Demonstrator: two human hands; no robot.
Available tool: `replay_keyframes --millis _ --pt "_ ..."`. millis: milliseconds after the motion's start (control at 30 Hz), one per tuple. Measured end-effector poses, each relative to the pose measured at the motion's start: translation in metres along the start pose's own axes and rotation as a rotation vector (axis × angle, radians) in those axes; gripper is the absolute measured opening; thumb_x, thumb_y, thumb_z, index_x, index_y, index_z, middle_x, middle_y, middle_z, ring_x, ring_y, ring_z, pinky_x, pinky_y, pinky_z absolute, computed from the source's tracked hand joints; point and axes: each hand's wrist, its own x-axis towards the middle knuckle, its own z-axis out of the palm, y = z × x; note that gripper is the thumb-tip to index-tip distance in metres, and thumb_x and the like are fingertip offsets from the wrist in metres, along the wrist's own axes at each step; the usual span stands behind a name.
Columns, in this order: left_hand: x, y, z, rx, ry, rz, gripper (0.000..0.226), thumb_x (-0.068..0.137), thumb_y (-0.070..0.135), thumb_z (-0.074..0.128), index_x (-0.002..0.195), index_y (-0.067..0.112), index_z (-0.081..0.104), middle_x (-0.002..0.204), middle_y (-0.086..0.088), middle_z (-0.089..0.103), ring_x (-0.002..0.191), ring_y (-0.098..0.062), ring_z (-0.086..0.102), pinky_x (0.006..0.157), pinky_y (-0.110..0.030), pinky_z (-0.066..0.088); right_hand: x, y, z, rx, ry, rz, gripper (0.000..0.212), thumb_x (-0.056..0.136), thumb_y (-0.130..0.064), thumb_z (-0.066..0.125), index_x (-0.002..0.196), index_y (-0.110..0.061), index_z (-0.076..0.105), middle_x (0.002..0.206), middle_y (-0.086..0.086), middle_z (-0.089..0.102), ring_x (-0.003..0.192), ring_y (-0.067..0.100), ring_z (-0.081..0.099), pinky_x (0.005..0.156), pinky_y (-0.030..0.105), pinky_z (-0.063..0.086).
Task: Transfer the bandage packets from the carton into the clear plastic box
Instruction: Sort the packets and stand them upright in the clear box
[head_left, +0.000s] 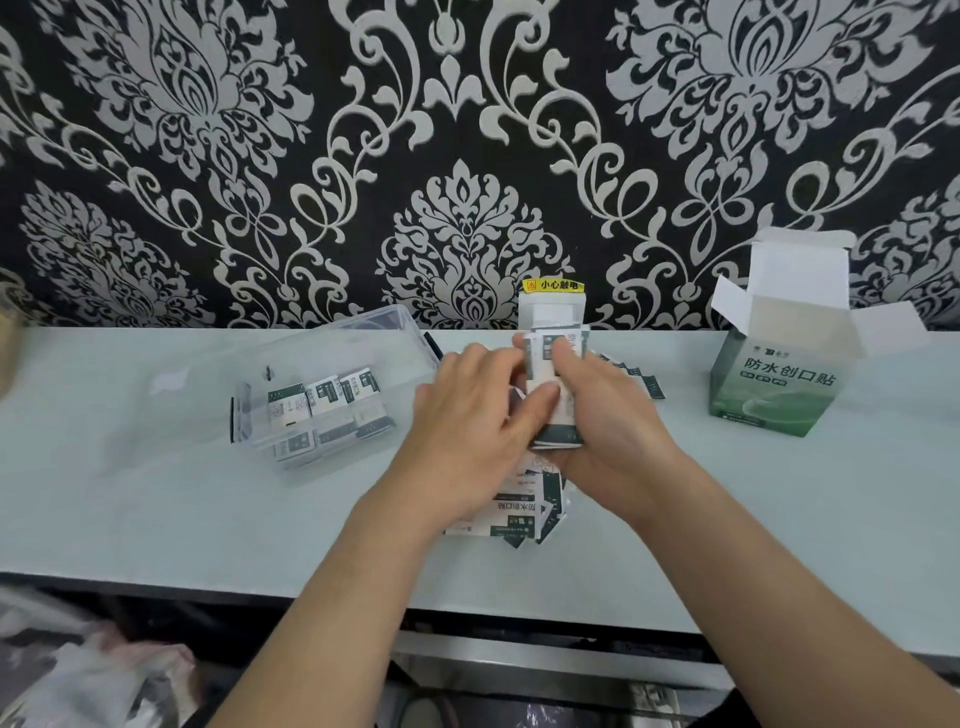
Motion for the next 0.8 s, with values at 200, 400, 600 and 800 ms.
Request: replay_keyframes --millis 200,400,600,800 --pt "-0.019 -0.027 -0.021 0.153 -0.45 0.019 0.053 0.075 0.042 0.076 0.123 0.042 0.053 0.119 0.016 0.045 0.115 -0.008 0.032 0.101 -0.032 0.034 0.007 -0.013 -0.021 -0.198 0.138 -0.025 0.029 0.104 -0.022 0.036 0.105 -0.005 0.059 0.062 0.008 0.058 0.047 0.016 0.048 0.043 0.025 0.041" --pt "-0.017 -0.028 -0.009 0.288 -0.531 -0.011 0.055 0.072 0.038 0.08 0.121 0.039 0.054 0.116 0.013 0.049 0.115 -0.013 0.037 0.101 -0.04 0.035 0.01 -0.008 -0.023 -0.339 0.098 0.059 0.026 0.1 -0.024 0.044 0.104 -0.008 0.064 0.058 0.002 0.048 0.045 0.013 0.036 0.041 0.023 0.031" --pt "-0.018 -0.035 -0.005 0.231 -0.515 -0.05 0.043 0.072 0.036 0.081 0.111 0.027 0.067 0.108 0.009 0.057 0.106 -0.014 0.049 0.095 -0.035 0.042 0.012 -0.005 -0.023 -0.468 0.048 0.065 0.025 0.098 -0.02 0.049 0.111 -0.004 0.062 0.058 0.001 0.044 0.047 0.012 0.034 0.044 0.024 0.026" --pt "-0.019 -0.035 -0.026 -0.211 -0.34 -0.244 0.007 0.079 0.024 0.078 0.084 0.022 0.074 0.07 0.009 0.068 0.064 -0.008 0.061 0.059 -0.02 0.046 0.013 -0.005 -0.028 -0.506 -0.001 0.043 0.028 0.098 -0.034 0.051 0.102 -0.01 0.065 0.059 0.0 0.042 0.049 0.013 0.031 0.045 0.024 0.026"
